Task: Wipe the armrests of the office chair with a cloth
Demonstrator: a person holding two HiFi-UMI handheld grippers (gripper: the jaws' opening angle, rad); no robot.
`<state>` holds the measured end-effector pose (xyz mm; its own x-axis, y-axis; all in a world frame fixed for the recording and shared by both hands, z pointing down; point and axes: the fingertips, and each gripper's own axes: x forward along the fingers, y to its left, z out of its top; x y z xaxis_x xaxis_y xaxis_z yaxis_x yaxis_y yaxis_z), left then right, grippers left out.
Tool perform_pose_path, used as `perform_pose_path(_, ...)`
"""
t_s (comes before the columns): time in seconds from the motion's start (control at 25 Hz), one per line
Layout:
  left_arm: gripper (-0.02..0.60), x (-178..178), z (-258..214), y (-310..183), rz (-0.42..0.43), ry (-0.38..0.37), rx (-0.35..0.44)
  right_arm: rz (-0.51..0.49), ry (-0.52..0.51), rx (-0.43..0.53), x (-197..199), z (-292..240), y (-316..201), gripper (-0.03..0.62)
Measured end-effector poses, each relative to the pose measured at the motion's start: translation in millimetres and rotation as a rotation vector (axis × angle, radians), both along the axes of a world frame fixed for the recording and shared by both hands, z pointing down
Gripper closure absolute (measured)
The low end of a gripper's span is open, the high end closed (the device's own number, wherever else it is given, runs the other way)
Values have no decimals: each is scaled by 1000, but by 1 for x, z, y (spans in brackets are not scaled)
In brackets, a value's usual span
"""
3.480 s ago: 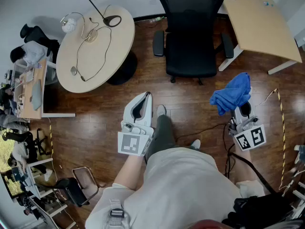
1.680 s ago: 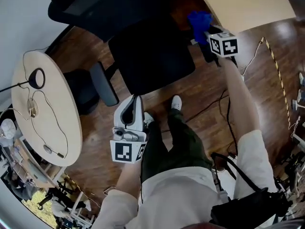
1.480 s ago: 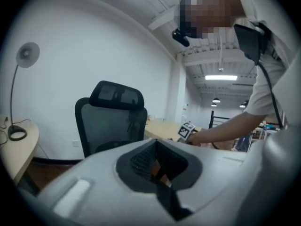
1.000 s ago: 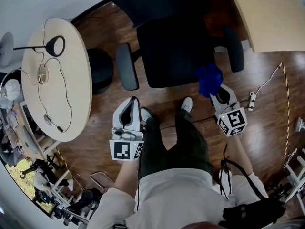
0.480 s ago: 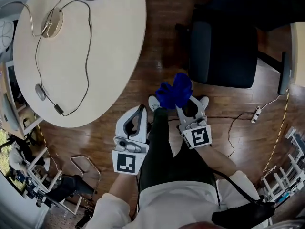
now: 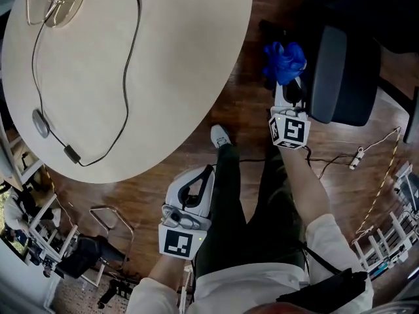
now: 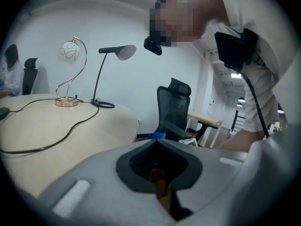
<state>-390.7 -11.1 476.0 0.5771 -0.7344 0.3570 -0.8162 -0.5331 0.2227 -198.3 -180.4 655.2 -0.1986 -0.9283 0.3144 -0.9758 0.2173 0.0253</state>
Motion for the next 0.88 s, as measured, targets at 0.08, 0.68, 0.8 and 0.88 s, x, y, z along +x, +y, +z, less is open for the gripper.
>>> perform_pose_path(0.08, 581, -2, 3, 4, -9, 5, -16, 8, 10, -25, 4, 19, -2, 522)
perform_pose_path(0.68, 581, 68, -21, -5, 41, 8, 34, -208, -95, -364, -11, 123, 13, 522)
perform_pose_path(0.8, 581, 87, -33, -11, 37, -32, 66, -454, -216, -261, -40, 18, 102, 523)
perform_pose_path(0.88, 581, 109, -47, -15, 32, -56, 102, -515, -336, -144, -18, -70, 145, 522)
